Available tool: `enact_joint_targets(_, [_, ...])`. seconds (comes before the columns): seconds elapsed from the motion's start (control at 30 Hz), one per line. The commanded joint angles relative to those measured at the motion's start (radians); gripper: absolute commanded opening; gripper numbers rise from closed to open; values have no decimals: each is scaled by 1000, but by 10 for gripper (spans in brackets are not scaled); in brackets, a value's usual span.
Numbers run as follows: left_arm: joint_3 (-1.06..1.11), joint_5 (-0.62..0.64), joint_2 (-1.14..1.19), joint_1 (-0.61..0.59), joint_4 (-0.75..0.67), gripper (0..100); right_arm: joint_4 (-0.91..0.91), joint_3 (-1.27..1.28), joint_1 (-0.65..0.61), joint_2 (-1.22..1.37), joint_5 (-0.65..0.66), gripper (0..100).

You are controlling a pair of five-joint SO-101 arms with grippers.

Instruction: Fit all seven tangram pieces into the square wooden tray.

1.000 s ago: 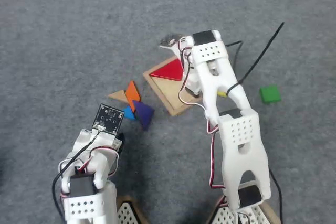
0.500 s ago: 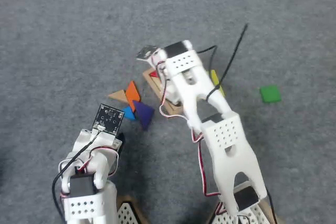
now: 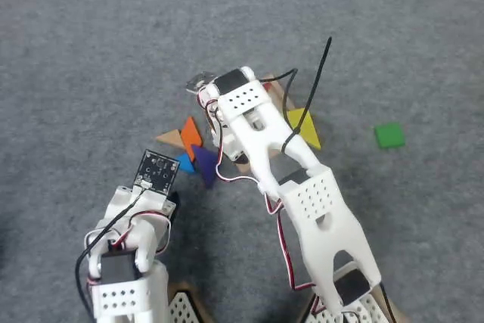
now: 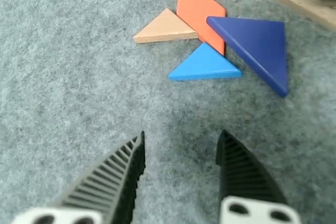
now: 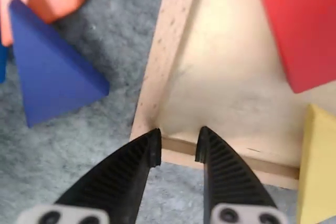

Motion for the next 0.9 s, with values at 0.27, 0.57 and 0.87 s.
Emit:
enact_joint_targets(0.27, [-8, -9, -15, -6, 2, 207, -183, 442, 24, -211, -28, 125])
enact_joint_targets(0.57, [-8, -9, -15, -6, 2, 207, -407, 965, 24, -539, -8, 125])
enact_joint_targets(0.87, [-8, -9, -15, -6, 2, 207, -470, 1178, 7, -734, -8, 125])
